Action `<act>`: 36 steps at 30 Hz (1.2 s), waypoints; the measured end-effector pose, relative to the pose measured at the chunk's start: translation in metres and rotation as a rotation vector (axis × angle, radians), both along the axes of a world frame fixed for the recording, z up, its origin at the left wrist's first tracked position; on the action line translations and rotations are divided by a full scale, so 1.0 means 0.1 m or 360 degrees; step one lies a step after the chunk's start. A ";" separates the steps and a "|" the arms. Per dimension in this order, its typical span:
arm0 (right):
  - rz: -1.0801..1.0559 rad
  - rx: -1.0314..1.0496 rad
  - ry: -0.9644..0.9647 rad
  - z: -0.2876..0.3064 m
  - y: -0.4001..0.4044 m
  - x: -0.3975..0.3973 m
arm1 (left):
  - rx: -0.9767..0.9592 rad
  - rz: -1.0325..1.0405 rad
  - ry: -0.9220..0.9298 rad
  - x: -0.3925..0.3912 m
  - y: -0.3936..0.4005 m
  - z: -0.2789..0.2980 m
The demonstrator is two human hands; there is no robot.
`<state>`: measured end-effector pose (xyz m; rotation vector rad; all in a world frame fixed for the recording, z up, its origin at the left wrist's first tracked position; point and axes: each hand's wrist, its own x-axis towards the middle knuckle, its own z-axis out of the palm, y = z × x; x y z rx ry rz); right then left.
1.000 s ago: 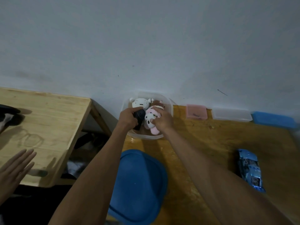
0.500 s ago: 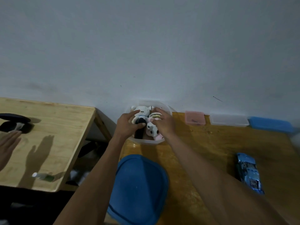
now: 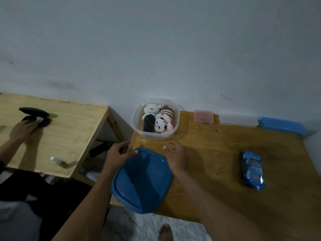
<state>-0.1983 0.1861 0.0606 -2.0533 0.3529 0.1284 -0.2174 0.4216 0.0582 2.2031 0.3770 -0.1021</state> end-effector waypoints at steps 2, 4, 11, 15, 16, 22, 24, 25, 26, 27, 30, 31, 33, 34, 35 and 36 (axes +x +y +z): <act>0.0004 -0.0072 0.0173 -0.17 -0.03 -0.26 | 0.0012 0.0037 0.0086 -0.19 -0.01 -0.16; 0.0011 -0.0158 0.0268 -0.31 -0.04 -0.49 | -0.0004 0.0058 0.0144 -0.36 -0.05 -0.25; 0.0049 -0.0243 0.0391 -0.50 0.08 -0.97 | -0.0018 0.0154 0.0186 -0.70 -0.23 -0.31; 0.0077 -0.0171 0.0342 -0.42 0.02 -1.00 | 0.0020 0.0207 0.0093 -0.80 -0.27 -0.27; 0.0067 -0.0177 0.0322 -0.34 -0.02 -0.99 | 0.0021 0.0209 0.0050 -0.82 -0.29 -0.26; 0.0047 -0.0141 0.0158 -0.05 -0.17 -0.82 | 0.0017 0.0275 -0.0121 -0.73 -0.44 -0.10; 0.0042 -0.0141 0.0079 0.06 -0.21 -0.71 | 0.0010 0.0264 -0.0166 -0.64 -0.50 0.01; 0.0040 -0.0147 0.0042 0.12 -0.23 -0.65 | 0.0010 0.0252 -0.0179 -0.59 -0.52 0.07; 0.0044 -0.0146 0.0005 0.17 -0.25 -0.58 | 0.0013 0.0238 -0.0200 -0.53 -0.53 0.11; 0.0049 -0.0134 -0.0030 0.22 -0.25 -0.51 | 0.0018 0.0224 -0.0209 -0.46 -0.53 0.15; 0.0047 -0.0132 -0.0124 0.37 -0.25 -0.25 | 0.0035 0.0193 -0.0245 -0.21 -0.51 0.24; 0.0048 -0.0153 -0.0142 0.41 -0.25 -0.15 | 0.0048 0.0187 -0.0261 -0.12 -0.51 0.27; 0.0060 -0.0219 -0.0172 0.45 -0.24 0.06 | 0.0072 0.0174 -0.0293 0.07 -0.49 0.31; 0.0064 -0.0246 -0.0186 0.47 -0.23 0.16 | 0.0078 0.0161 -0.0311 0.18 -0.47 0.33; 0.0066 -0.0267 -0.0198 0.48 -0.22 0.27 | 0.0083 0.0141 -0.0320 0.27 -0.45 0.34; 0.0065 -0.0282 -0.0208 0.48 -0.20 0.38 | 0.0099 0.0116 -0.0328 0.37 -0.43 0.34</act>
